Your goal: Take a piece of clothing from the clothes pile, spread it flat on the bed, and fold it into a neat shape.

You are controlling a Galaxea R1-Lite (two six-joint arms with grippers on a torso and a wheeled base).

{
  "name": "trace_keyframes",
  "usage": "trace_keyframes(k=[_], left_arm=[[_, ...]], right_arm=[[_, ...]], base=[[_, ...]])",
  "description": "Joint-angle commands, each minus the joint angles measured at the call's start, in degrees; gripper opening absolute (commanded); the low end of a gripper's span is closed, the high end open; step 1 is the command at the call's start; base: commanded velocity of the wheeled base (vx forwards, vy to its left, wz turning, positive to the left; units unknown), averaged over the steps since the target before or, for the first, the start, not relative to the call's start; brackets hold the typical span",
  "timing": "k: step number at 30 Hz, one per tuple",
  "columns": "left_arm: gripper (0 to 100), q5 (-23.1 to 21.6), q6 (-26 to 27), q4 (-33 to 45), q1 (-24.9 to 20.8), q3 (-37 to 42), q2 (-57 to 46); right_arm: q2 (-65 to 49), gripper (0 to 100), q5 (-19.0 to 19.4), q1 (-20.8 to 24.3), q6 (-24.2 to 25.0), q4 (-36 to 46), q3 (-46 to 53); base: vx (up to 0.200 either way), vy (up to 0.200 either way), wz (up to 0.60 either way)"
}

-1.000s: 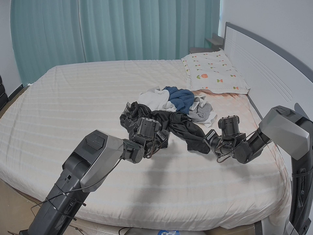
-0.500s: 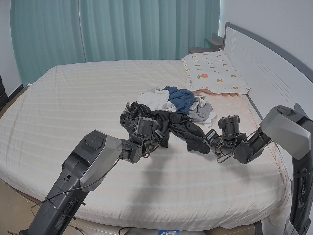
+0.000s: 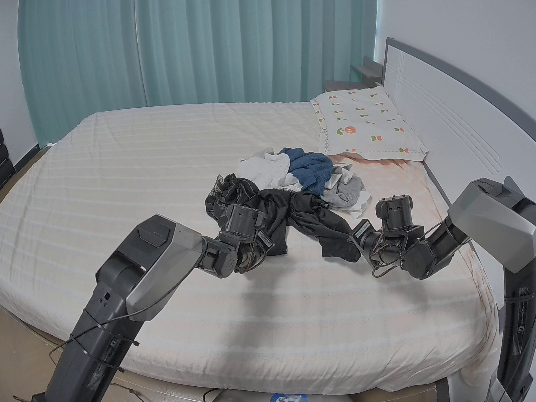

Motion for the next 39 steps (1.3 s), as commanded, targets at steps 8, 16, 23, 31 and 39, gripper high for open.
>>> trace_keyframes(k=[8,16,23,31,39], left_arm=[[0,-8.55,-0.55,-20.60,0.43,45.84,-34.46],[0,-8.81,-1.52,-21.65,0.43,57.71,-47.38],[0,-11.28,-1.17,-21.74,0.00,62.19,-50.90],[0,-11.63,-1.34,-21.83,0.00,63.24,-51.25],[0,-12.33,-1.87,-24.73,0.00,66.06,-50.37]], right_arm=[[-9.15,0,4.14,4.33,-2.92,-3.20,7.37],[-19.69,0,7.12,6.62,-4.68,-12.95,21.09],[-19.87,0,6.77,6.79,-5.38,-20.86,27.24],[-19.34,0,5.37,6.71,-7.22,-21.74,27.85],[-17.85,0,6.51,7.32,-10.39,-22.53,29.26]], base=[[0.000,0.000,0.00],[0.000,0.000,0.00],[0.000,0.000,0.00],[0.000,0.000,0.00],[0.000,0.000,0.00]])
